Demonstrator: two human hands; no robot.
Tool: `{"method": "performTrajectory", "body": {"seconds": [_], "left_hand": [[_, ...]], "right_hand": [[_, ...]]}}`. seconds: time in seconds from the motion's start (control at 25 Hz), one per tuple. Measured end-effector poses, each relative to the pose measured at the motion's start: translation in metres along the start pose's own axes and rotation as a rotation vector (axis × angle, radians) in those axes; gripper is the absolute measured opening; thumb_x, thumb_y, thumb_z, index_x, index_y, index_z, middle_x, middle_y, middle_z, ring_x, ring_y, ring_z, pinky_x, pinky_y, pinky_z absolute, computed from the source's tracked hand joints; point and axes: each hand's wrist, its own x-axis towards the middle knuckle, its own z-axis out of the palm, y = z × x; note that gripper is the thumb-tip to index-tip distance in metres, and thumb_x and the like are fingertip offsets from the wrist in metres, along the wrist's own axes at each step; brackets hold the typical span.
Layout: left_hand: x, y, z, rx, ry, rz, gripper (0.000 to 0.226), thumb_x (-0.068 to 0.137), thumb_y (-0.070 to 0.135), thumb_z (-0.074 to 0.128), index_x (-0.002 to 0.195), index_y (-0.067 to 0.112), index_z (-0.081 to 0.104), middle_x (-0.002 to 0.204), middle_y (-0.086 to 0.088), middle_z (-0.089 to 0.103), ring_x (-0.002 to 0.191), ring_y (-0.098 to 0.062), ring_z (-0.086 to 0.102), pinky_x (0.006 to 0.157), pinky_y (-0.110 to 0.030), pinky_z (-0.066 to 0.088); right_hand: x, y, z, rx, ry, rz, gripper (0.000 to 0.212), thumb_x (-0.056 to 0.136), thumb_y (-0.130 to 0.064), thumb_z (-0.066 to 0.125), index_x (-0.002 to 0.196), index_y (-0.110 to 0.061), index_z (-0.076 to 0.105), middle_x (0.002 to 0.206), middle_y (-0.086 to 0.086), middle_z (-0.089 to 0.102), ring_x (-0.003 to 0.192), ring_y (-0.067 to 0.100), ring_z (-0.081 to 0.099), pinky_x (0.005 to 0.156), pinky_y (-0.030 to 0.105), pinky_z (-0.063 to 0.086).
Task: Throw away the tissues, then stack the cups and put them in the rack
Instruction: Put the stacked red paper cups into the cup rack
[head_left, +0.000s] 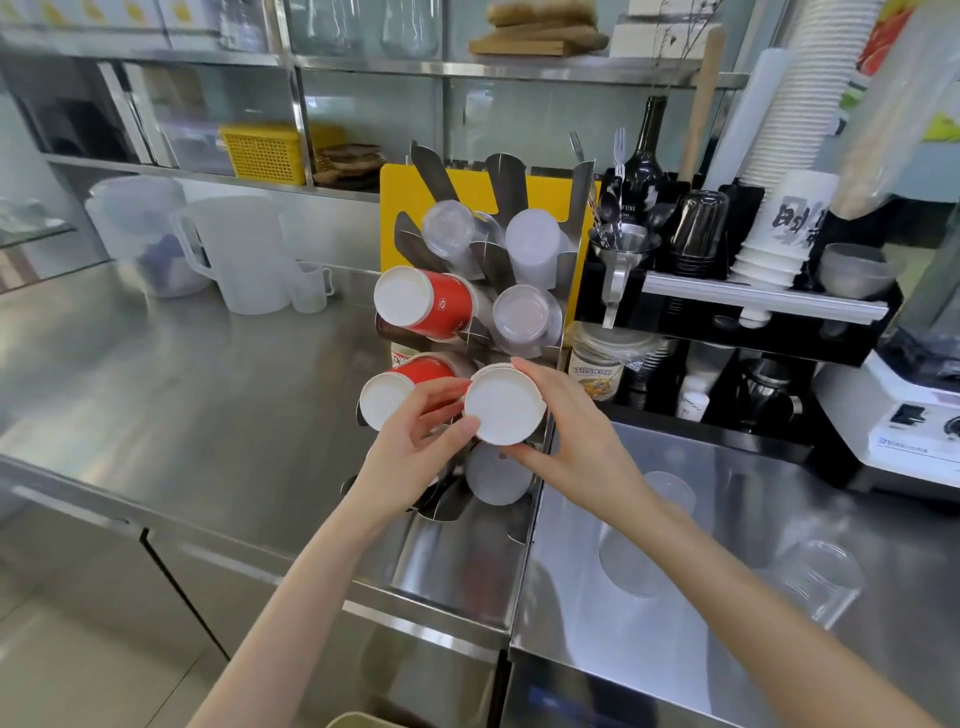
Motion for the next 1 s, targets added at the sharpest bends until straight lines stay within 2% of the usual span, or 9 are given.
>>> {"method": "performTrajectory", "body": {"seconds": [0.12,0.24,0.32,0.44,0.6,0.68,0.76,0.84,1.0], "left_hand": [[0.007,-0.003,0.004,0.055,-0.014,0.052,0.03,0.085,0.001,0.057,0.11,0.016,0.052,0.105,0.011,0.059,0.089,0.013,0.061,0.08,-0.006,0.048],[0.013,-0.014,0.011,0.12,-0.013,0.056,0.032,0.085,0.0,0.057,0.11,0.018,0.051,0.105,0.013,0.058,0.089,0.015,0.06,0.08,-0.003,0.046],[0.018,-0.022,0.017,0.192,0.014,0.053,0.033,0.085,0.002,0.058,0.114,0.015,0.053,0.108,0.01,0.059,0.095,0.007,0.06,0.084,-0.005,0.046],[0.022,-0.031,0.023,0.257,0.042,0.043,0.035,0.085,0.004,0.058,0.118,0.014,0.053,0.11,0.007,0.06,0.105,-0.007,0.058,0.096,-0.019,0.047],[0.024,-0.03,0.02,0.334,0.019,0.037,0.036,0.086,0.008,0.057,0.12,0.015,0.051,0.111,0.007,0.06,0.111,-0.013,0.059,0.093,-0.018,0.045],[0.023,-0.026,0.019,0.458,-0.018,0.033,0.04,0.086,0.014,0.058,0.124,0.016,0.048,0.115,0.005,0.06,0.114,-0.016,0.057,0.091,-0.019,0.043],[0.023,-0.02,0.019,0.635,-0.05,0.055,0.049,0.086,0.022,0.058,0.131,0.016,0.041,0.129,-0.001,0.055,0.121,-0.019,0.05,0.096,-0.024,0.037],[0.022,-0.011,0.023,0.8,-0.046,0.11,0.059,0.087,0.028,0.055,0.139,0.014,0.031,0.145,-0.006,0.04,0.134,-0.022,0.037,0.106,-0.032,0.03],[0.019,0.011,0.041,1.039,-0.135,0.262,0.069,0.09,0.044,0.042,0.145,0.014,0.014,0.157,-0.008,0.014,0.146,-0.026,0.007,0.118,-0.039,0.011]], "right_hand": [[0.004,0.011,0.005,-0.059,0.007,-0.009,0.068,0.075,-0.027,0.068,0.133,-0.028,0.032,0.138,-0.006,0.043,0.128,0.013,0.037,0.102,0.032,0.041],[0.005,0.019,0.01,-0.04,-0.011,0.023,0.067,0.075,-0.022,0.067,0.132,-0.028,0.032,0.139,-0.005,0.041,0.128,0.014,0.037,0.1,0.036,0.044],[0.005,0.023,0.013,-0.017,-0.021,0.062,0.069,0.075,-0.017,0.067,0.133,-0.025,0.031,0.14,-0.003,0.039,0.129,0.015,0.036,0.1,0.035,0.044],[0.007,0.026,0.015,0.024,-0.051,0.097,0.07,0.075,-0.014,0.066,0.134,-0.022,0.029,0.141,0.0,0.038,0.129,0.017,0.037,0.102,0.038,0.042],[0.01,0.029,0.016,0.022,-0.097,0.106,0.072,0.074,-0.014,0.066,0.134,-0.023,0.027,0.142,-0.001,0.038,0.129,0.018,0.037,0.104,0.043,0.041],[0.01,0.029,0.015,-0.001,-0.119,0.113,0.075,0.074,-0.018,0.067,0.136,-0.023,0.024,0.144,0.0,0.036,0.131,0.019,0.035,0.106,0.043,0.039],[0.007,0.028,0.01,-0.045,-0.134,0.118,0.079,0.077,-0.022,0.066,0.14,-0.021,0.019,0.149,0.003,0.03,0.135,0.02,0.03,0.112,0.038,0.032],[0.001,0.029,0.002,-0.096,-0.146,0.11,0.081,0.079,-0.021,0.065,0.142,-0.017,0.014,0.153,0.005,0.022,0.141,0.02,0.02,0.115,0.031,0.02],[-0.018,0.041,-0.02,-0.224,-0.138,0.135,0.08,0.081,-0.028,0.062,0.143,-0.017,0.012,0.155,0.005,0.014,0.144,0.022,0.007,0.119,0.037,0.01]]}}
